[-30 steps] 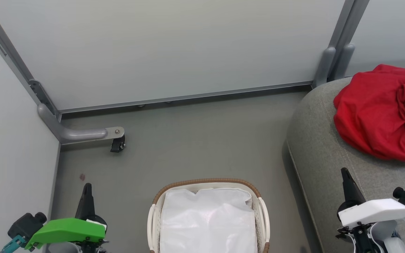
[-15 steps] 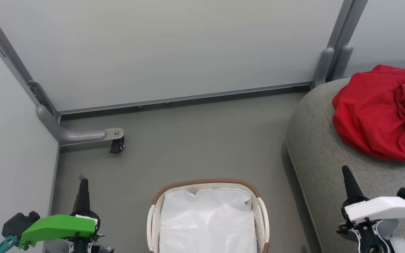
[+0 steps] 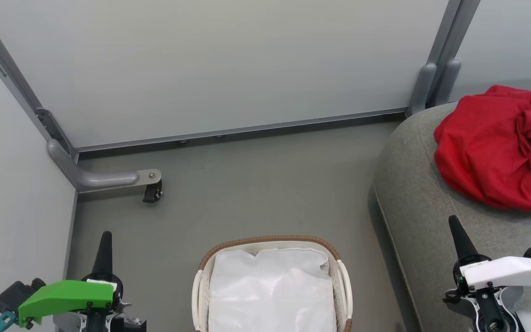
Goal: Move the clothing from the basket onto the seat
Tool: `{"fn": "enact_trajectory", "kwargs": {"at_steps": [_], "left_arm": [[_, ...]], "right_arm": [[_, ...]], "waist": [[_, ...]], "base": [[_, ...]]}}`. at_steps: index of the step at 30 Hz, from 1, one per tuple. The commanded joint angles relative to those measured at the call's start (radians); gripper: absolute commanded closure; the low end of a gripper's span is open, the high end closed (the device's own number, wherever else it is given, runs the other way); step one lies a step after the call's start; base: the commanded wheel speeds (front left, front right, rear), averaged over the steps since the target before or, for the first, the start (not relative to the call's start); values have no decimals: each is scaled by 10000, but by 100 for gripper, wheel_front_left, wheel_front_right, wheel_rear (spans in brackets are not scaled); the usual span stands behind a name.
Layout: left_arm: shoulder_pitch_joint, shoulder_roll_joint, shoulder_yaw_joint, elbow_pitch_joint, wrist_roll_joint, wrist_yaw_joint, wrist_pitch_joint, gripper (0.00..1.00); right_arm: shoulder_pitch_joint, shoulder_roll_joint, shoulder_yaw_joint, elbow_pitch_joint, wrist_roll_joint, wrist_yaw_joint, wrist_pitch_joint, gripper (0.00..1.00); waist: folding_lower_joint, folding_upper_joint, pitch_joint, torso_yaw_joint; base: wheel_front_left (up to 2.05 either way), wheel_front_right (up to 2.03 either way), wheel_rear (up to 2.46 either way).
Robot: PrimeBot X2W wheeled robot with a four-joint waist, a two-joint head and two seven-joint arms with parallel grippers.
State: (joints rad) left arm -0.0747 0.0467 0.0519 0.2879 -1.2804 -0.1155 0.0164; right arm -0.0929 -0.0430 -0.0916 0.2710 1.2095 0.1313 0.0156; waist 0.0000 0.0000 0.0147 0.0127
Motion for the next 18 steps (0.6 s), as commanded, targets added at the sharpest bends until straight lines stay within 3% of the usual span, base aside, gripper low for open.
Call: {"fn": "enact_trajectory", "kwargs": {"at_steps": [1,18], "left_arm": [[-274,44,63,-131,-255,-69,56,100],[-338,50,308,-257,-1501,-103,447,100]], "right_arm": [[-160,-68,-46,-111,283,-6,69,100],[-188,-80,-128,-189,1805,-4,464,100]], "waist": [[0,0,-3,-4],[0,0,-44,-48]], "base": [[0,0,0],[0,0,0]]}}
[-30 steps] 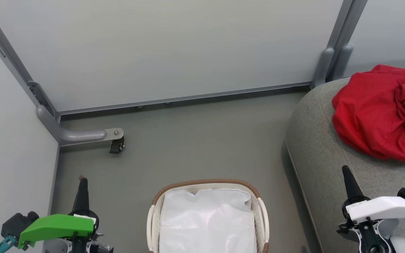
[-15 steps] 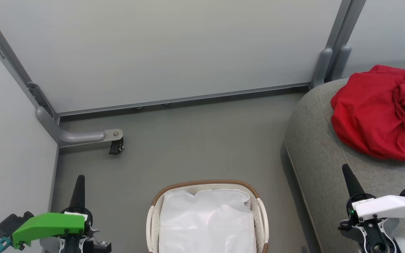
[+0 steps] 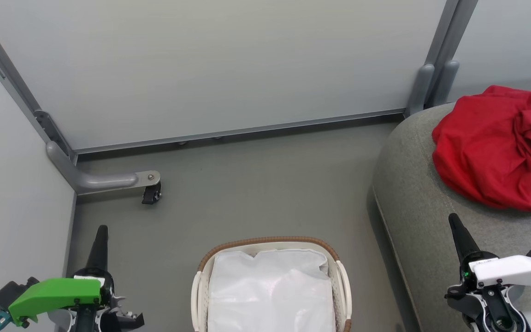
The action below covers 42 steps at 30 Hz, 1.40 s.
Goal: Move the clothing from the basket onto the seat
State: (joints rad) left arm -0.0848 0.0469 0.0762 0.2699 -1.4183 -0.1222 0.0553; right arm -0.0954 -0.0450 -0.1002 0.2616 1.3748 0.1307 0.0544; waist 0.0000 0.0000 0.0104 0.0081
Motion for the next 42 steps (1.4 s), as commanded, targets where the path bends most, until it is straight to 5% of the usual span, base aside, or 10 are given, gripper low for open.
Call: {"fn": "enact_trajectory", "kwargs": {"at_steps": [1,30,42], "left_arm": [[-241,49,76,-86,-191,-37,63,100],[-301,59,408,-271,-1964,-114,608,100],[-286,58,405,-264,-1963,-114,626,100]], "right_arm": [[-163,-62,-46,-97,245,2,92,100],[-170,-81,-159,-192,2394,0,627,100],[-168,-81,-155,-191,2397,2,633,100]], "waist": [[0,0,-4,-4],[0,0,-72,-79],[0,0,-73,-81]], "base": [[0,0,0],[0,0,0],[0,0,0]]}}
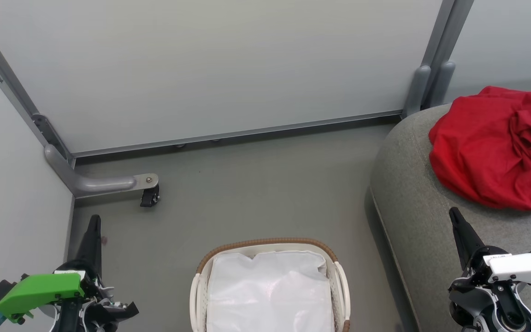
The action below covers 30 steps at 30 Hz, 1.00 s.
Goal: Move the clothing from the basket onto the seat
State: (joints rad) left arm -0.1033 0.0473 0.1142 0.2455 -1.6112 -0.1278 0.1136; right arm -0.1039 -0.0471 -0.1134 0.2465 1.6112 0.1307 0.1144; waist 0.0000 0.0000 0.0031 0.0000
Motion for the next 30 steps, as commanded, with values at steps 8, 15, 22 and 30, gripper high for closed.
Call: {"fn": "enact_trajectory", "kwargs": {"at_steps": [8,15,22,30], "left_arm": [[-101,54,25,-21,-32,-59,43,100],[-101,54,24,-21,-33,-59,42,100],[-101,54,24,-22,-33,-59,42,100],[-101,54,24,-22,-33,-59,42,100]], "right_arm": [[-83,-60,-22,-39,33,2,32,100],[-83,-60,-22,-38,34,0,30,100],[-82,-60,-22,-38,34,2,31,100],[-82,-60,-21,-38,34,0,31,100]], "waist": [[0,0,0,0],[0,0,0,0],[0,0,0,0],[0,0,0,0]], "base": [[0,0,0],[0,0,0],[0,0,0],[0,0,0]]}}
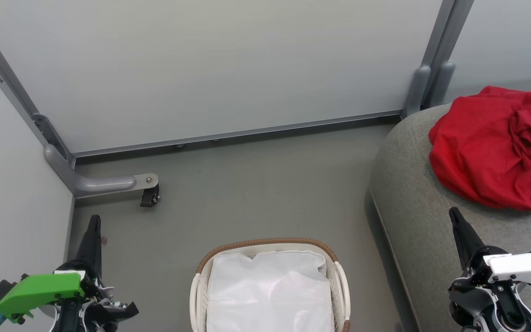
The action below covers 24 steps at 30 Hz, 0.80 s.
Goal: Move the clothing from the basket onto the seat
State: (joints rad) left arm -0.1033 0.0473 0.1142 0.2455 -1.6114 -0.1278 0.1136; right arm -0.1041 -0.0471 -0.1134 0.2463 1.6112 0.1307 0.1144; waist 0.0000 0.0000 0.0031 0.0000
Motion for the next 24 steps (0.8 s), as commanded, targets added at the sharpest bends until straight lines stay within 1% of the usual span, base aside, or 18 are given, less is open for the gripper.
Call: {"fn": "enact_trajectory", "kwargs": {"at_steps": [1,24], "left_arm": [[-101,55,24,-23,-31,-59,42,100],[-100,55,23,-22,-32,-59,41,100]], "right_arm": [[-80,-60,-21,-36,34,0,31,100],[-80,-60,-20,-36,35,0,30,100]], "waist": [[0,0,0,0],[0,0,0,0]], "base": [[0,0,0],[0,0,0]]}}
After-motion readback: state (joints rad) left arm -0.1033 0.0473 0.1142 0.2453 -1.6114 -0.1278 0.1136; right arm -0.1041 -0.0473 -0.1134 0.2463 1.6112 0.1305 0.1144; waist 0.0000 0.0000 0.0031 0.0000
